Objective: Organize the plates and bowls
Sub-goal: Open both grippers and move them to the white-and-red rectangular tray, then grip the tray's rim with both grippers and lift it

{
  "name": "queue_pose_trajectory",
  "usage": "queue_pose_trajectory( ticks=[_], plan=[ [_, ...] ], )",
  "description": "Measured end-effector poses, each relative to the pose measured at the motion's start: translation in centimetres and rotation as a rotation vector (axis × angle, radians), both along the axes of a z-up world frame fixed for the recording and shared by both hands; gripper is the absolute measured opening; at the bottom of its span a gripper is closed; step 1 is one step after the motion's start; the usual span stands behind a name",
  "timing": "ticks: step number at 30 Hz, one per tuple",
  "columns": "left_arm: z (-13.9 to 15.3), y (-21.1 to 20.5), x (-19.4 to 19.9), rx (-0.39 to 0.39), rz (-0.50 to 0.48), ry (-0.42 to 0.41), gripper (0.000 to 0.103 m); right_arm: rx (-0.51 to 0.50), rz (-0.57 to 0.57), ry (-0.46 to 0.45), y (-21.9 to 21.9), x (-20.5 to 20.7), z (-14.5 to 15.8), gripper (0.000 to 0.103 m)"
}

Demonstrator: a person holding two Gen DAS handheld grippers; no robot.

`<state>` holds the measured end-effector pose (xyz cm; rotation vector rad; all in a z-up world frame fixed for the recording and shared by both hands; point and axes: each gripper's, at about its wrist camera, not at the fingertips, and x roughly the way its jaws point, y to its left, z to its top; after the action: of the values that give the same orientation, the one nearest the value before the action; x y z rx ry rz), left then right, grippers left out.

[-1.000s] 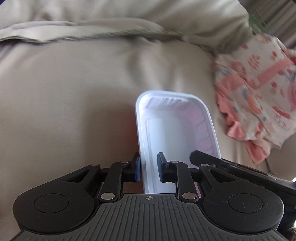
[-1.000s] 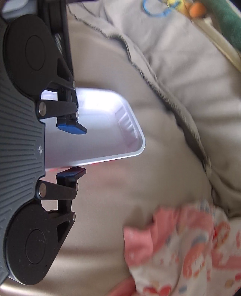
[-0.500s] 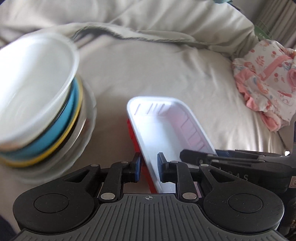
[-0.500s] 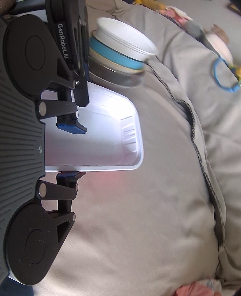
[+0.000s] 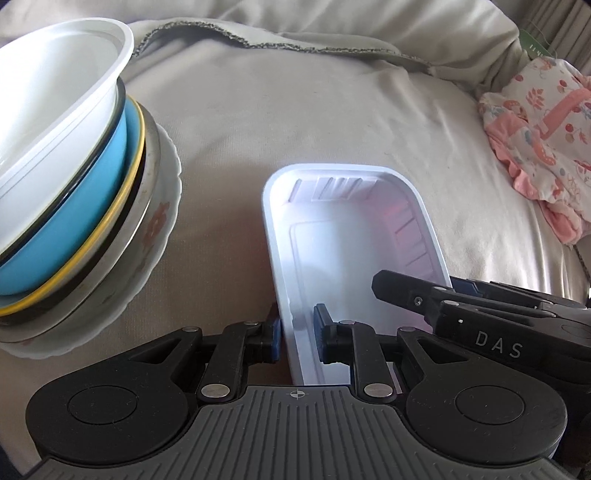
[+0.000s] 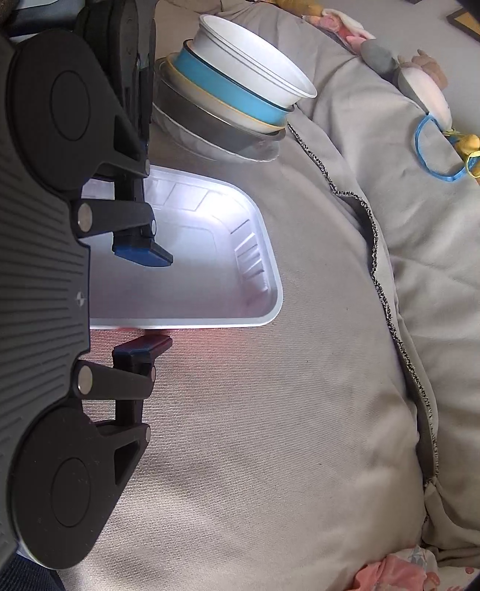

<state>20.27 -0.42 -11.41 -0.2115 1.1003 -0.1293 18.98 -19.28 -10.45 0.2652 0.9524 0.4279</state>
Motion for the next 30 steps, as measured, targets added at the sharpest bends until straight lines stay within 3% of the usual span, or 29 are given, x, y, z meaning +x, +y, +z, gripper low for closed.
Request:
queue_pose_trajectory(
  ticks=[7,14,20,26,30],
  plan=[
    [-0.3,0.3,-0.9,-0.016,-0.006,-0.04,0.021,0.007,0.003,-0.004,0.0,0.0,-0.2,0.041],
    [-0.5,1.7,-1.5,-0.093,0.056,-0.041,0.021,0.041,-0.001,-0.01,-0.5,-0.3,-0.4,0.041],
    [-0.5,2.6,-1.7,-0.114,0.056,-0.044,0.018,0.031,-0.004,-0.018,-0.3,-0.5,-0.4,0.041],
    [-0.8,3.1,-1.9,-0.159,0.119,-0.039,0.016,0.0,-0.006,-0.035,0.3,-0.9,-0.4,0.041],
    [-0.4,2.5,-2.1,-0.154,0.105,-0.05,0.019,0.026,-0.039,0.004,0.1,-1.8,-0.3,0.042]
  ],
)
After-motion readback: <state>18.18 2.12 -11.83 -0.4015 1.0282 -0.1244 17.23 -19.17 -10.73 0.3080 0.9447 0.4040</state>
